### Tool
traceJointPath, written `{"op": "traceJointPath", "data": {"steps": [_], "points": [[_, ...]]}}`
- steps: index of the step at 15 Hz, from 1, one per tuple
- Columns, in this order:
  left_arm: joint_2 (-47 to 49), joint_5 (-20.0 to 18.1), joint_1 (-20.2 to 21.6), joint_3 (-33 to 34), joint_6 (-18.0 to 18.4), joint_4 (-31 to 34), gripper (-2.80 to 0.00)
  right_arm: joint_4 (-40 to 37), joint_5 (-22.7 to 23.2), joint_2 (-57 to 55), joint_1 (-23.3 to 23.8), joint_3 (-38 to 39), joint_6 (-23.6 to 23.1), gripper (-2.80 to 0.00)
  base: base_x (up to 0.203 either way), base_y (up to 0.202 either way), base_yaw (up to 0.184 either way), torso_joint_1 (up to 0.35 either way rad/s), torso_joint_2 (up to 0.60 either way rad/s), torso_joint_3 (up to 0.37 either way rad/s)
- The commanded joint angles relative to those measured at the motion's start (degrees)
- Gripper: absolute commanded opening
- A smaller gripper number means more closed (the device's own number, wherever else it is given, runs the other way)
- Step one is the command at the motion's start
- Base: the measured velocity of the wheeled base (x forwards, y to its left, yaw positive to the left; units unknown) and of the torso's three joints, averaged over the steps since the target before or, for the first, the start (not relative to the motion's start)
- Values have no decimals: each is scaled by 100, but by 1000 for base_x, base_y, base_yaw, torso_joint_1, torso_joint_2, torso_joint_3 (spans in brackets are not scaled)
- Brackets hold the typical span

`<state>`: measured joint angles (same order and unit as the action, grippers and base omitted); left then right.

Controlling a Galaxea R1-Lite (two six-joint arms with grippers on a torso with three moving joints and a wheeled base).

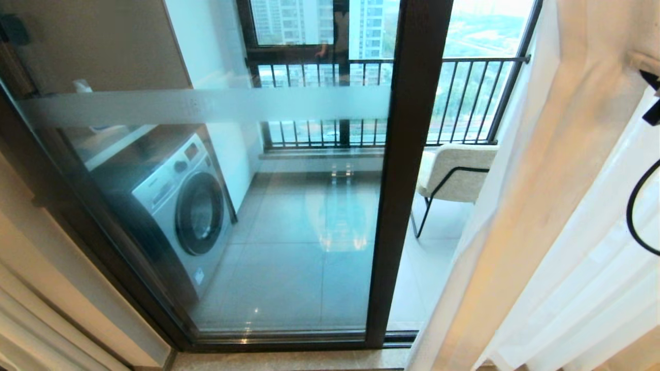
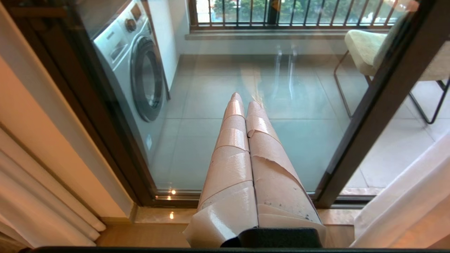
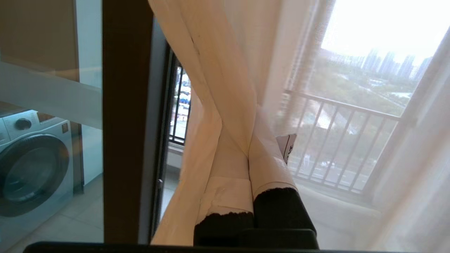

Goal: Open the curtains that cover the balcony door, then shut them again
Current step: Pull the inner curtains open on both sides

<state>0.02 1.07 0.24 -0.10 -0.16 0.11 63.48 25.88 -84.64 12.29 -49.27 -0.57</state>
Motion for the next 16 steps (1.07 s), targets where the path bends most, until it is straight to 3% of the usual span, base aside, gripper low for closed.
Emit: {"op": "traceJointPath", "data": {"steps": [1,16], "points": [[-2,7,2,1,-2,-2,-280,33,19,-9,2,-12,-4,-280,0,-185,1,-2,7,2],[-2,7,2,1,-2,-2,-280,33,22,9,98,-47,5,-280,0,-186,2,1,2,4]]}}
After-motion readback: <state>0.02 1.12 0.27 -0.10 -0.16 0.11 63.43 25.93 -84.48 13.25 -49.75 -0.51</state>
